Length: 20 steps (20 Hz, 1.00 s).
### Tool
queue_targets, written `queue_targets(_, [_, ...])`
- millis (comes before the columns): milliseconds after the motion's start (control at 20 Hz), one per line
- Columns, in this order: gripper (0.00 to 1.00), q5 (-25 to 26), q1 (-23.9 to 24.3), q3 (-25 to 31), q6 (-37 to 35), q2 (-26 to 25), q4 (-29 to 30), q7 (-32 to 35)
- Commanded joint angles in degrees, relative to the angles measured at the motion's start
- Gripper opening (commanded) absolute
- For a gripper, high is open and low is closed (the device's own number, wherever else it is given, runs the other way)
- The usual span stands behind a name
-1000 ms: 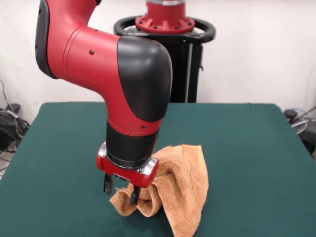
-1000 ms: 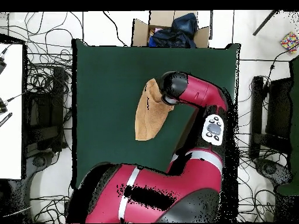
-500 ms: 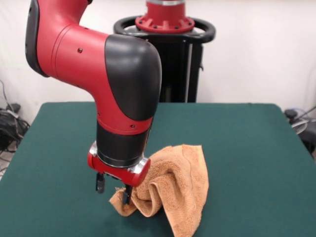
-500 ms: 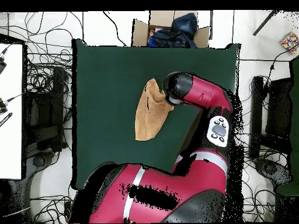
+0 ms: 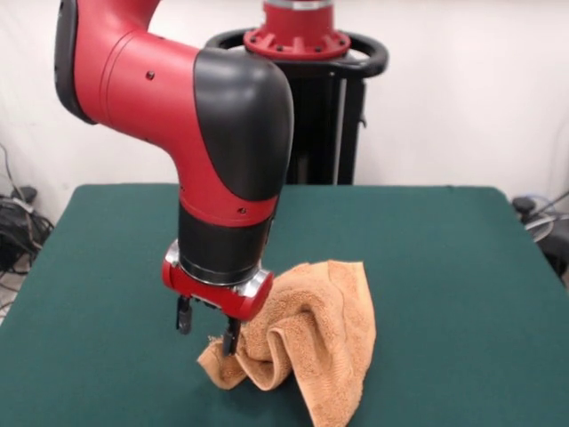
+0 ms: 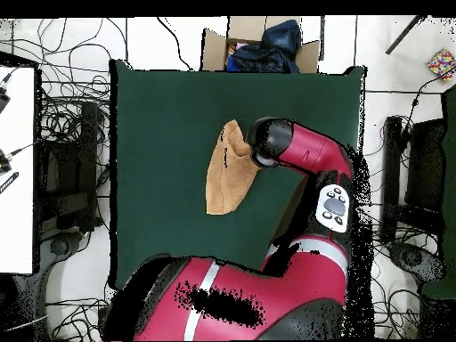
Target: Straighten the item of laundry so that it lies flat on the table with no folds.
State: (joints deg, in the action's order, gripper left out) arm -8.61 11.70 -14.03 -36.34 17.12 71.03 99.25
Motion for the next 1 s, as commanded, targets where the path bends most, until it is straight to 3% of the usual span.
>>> queue_targets(50, [1.0, -2.9, -1.4, 3.6, 6.5, -0.1, 11.0, 16.6])
queue_targets(1000, [1.0, -5.8, -1.3, 5.0, 9.1, -3.3, 9.2, 15.1])
